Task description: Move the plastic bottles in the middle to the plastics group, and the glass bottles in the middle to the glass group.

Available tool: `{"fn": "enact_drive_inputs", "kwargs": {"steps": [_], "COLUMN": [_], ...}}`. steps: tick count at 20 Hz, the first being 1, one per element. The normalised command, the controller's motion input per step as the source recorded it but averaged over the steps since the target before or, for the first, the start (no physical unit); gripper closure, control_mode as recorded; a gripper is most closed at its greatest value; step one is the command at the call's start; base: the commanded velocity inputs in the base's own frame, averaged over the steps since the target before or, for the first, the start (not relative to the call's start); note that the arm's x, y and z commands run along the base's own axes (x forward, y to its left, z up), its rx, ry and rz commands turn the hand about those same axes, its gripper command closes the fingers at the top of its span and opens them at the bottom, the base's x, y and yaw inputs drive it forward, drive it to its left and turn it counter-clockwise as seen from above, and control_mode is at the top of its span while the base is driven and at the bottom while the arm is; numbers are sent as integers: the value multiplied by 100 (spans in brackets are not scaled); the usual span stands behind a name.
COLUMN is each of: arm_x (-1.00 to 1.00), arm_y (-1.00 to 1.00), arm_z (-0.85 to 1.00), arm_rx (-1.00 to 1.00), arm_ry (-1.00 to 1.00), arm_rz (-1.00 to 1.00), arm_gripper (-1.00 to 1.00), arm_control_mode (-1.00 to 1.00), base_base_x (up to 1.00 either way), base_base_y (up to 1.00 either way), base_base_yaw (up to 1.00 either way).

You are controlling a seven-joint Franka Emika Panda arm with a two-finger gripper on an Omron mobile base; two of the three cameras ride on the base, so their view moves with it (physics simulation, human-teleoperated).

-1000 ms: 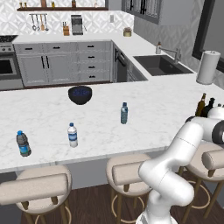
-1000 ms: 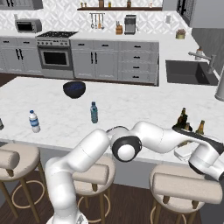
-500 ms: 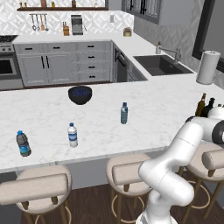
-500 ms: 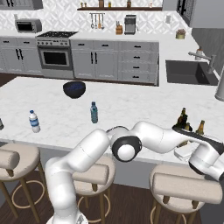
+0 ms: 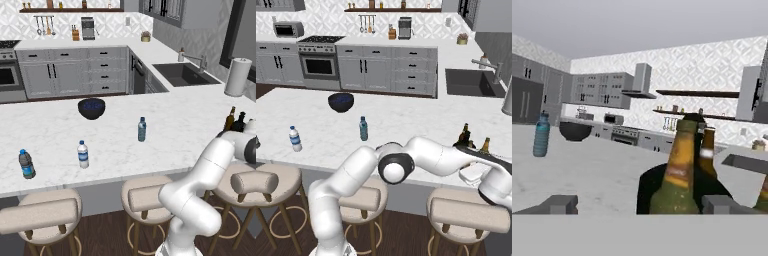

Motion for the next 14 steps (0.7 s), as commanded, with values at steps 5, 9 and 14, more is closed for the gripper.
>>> {"fn": "enact_drive_inputs", "kwargs": {"steps": [5, 9, 14], "arm_x": [-64, -35, -2], "arm_y": [25, 73, 100], "arm_z": [99, 100, 89], "arm_rx": [0, -3, -11], "arm_ry": [-12, -6, 1], "arm_rz": [0, 0, -1], "arm_gripper": [-100, -100, -100], "arm_control_mode": [-100, -100, -100], "base_base_x": [0, 0, 0], "base_base_y": [0, 0, 0], "base_base_yaw": [0, 0, 0]}}
